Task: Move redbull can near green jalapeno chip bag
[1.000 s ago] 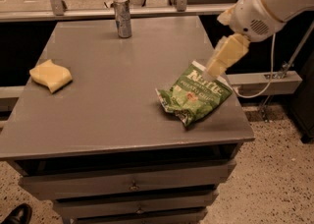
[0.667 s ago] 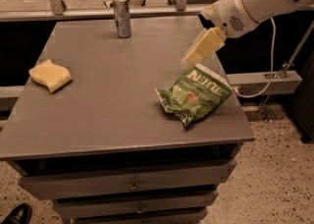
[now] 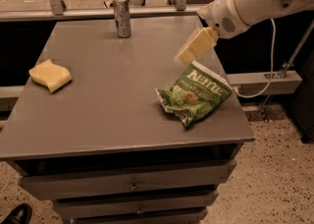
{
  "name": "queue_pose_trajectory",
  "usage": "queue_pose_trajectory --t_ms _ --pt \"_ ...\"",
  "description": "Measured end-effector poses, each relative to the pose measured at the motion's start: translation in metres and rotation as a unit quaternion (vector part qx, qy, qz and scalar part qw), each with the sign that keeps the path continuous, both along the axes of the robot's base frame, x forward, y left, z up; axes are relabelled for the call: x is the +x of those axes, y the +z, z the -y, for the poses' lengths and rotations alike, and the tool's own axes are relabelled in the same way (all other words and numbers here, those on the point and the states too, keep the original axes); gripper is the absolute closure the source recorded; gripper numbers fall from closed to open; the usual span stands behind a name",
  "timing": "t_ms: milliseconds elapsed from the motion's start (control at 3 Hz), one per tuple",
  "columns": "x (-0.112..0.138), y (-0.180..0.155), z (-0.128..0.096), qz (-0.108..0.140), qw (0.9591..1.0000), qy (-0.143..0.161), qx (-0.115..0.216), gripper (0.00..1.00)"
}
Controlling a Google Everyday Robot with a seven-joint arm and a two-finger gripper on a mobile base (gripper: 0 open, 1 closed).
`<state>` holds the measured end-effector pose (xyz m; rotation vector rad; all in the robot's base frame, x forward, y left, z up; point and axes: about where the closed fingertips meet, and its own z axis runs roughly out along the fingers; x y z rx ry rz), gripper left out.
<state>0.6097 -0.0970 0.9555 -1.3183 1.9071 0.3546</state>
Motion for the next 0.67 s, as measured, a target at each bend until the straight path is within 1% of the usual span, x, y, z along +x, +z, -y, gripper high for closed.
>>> queue_pose_trajectory --t_ms 333,667 --pt "0.045 -0.008 -0.035 0.014 0.9974 -0.024 0.067 0.00" --pt "0.116 -0.011 -0.078 0.049 0.9864 -0.045 0.150 0.00"
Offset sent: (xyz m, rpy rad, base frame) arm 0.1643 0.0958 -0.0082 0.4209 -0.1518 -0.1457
